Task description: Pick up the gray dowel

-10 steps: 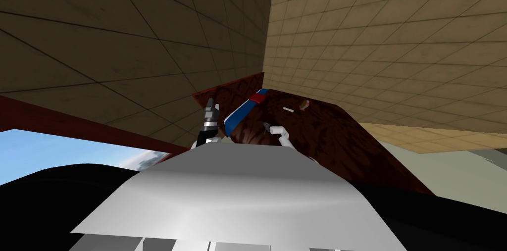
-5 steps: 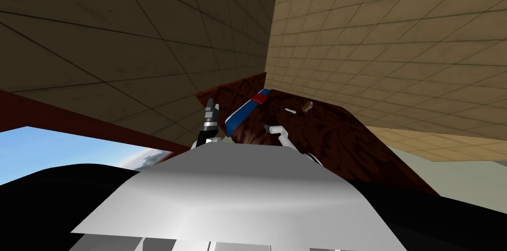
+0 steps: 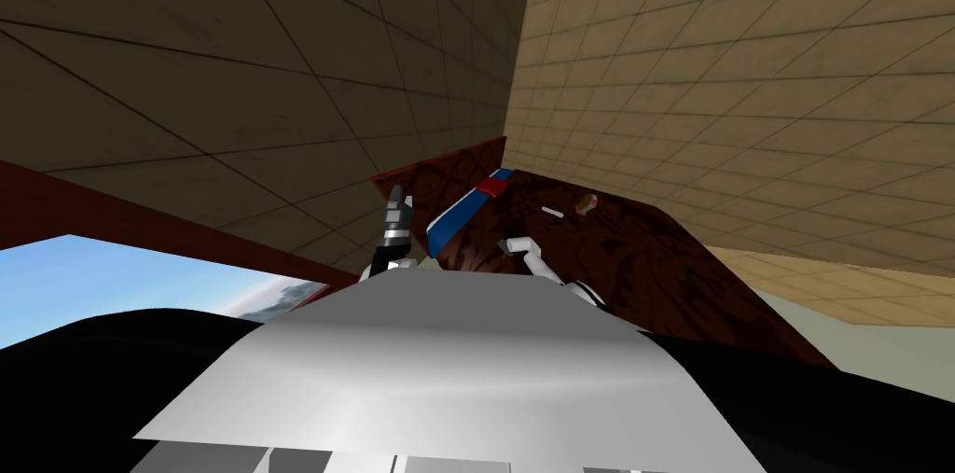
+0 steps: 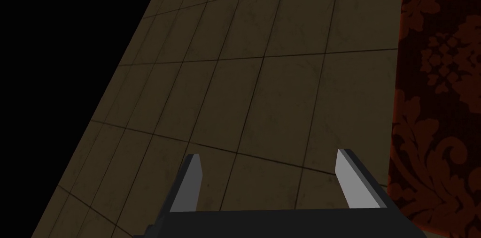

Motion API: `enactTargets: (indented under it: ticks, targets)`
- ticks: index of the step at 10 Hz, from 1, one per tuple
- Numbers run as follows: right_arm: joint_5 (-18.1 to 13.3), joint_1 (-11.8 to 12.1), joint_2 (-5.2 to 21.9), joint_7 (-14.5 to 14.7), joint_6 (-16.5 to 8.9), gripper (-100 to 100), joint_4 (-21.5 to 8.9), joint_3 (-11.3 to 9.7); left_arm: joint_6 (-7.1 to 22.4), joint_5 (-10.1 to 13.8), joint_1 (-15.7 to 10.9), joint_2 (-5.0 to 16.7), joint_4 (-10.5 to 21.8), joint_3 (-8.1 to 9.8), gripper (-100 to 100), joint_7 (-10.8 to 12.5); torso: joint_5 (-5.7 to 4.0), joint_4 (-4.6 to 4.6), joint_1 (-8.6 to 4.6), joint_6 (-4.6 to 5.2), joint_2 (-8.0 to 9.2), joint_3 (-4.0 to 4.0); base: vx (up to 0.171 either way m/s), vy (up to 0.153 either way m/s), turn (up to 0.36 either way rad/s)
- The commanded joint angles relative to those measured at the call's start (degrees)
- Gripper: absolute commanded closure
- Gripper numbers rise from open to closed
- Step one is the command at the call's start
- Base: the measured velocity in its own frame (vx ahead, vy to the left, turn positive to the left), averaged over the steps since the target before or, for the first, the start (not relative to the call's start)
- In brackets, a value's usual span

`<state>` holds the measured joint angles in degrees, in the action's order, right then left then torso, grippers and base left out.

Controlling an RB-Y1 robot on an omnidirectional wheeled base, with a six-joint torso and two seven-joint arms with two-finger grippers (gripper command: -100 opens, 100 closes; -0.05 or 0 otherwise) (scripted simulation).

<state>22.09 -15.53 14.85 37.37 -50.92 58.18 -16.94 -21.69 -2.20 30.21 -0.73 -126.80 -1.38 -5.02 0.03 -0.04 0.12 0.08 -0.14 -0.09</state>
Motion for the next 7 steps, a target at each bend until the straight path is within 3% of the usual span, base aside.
enactTargets:
  ticks: [1, 7]
  targets:
    - [0.0, -1.5, 0.3, 1.2, -2.0, -100, -2.9, -1.1, 0.0, 0.0, 0.0, 0.0, 0.0, 0.00, 0, 0.0, 0.00, 0.00, 0.00, 0.00, 0.00, 0.00, 0.033, 0.020, 0.089]
    - [0.2, -4.6, 1.4, 3.8, -6.4, -100, -9.4, -3.4, 0.0, 0.0, 0.0, 0.0, 0.0, 0.00, 0, 0.0, 0.01, 0.00, 0.04, -0.01, -0.05, -0.02, 0.036, 0.013, 0.059]
